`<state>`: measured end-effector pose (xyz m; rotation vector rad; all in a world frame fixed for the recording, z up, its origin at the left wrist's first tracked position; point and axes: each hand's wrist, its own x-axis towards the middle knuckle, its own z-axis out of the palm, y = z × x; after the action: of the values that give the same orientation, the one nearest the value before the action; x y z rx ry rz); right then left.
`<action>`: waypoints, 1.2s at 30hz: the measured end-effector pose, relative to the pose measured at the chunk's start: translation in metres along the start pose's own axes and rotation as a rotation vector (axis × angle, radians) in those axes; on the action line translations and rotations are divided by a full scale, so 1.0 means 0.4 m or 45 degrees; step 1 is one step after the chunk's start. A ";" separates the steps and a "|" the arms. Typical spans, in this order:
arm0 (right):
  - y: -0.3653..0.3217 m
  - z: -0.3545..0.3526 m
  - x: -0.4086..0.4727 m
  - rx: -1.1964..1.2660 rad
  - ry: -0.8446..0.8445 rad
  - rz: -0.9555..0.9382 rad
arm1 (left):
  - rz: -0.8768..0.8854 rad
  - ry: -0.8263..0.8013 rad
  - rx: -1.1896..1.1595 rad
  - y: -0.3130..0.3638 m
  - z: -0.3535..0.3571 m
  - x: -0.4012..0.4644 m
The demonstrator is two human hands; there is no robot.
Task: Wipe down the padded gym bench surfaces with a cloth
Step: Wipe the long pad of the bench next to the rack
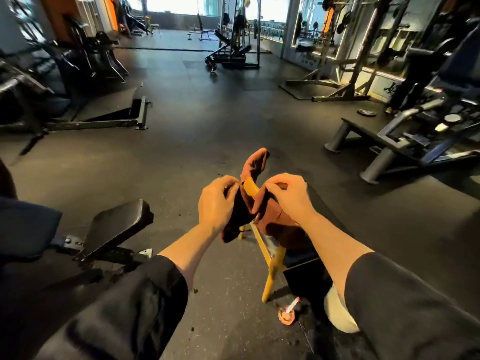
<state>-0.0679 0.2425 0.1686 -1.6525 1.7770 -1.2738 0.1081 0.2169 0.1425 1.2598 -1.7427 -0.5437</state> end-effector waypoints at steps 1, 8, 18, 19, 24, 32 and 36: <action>0.008 0.007 0.039 0.024 -0.047 -0.033 | -0.011 -0.006 0.024 -0.006 0.018 0.022; 0.140 0.054 0.204 0.192 -0.539 -0.199 | -0.217 0.032 0.124 -0.012 0.192 0.089; 0.559 -0.082 0.199 -0.247 -0.754 -0.099 | -0.521 -0.022 0.307 -0.021 0.524 -0.062; 0.581 -0.091 0.200 -0.316 -0.781 -0.173 | -0.529 -0.032 0.298 -0.020 0.552 -0.066; 0.658 -0.110 0.198 -0.560 -1.022 -0.354 | -0.487 -0.197 0.454 -0.012 0.642 -0.053; 0.705 -0.062 0.230 -0.519 -1.097 -0.418 | -0.552 -0.559 0.675 -0.072 0.672 0.006; 0.677 0.011 0.265 -0.494 -1.098 -0.395 | -0.588 -0.588 0.786 -0.139 0.638 0.049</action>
<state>-0.2423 0.1115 -0.0240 -2.2731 1.2809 -0.1816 -0.0815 0.1408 -0.0212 2.1369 -2.0937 -0.6140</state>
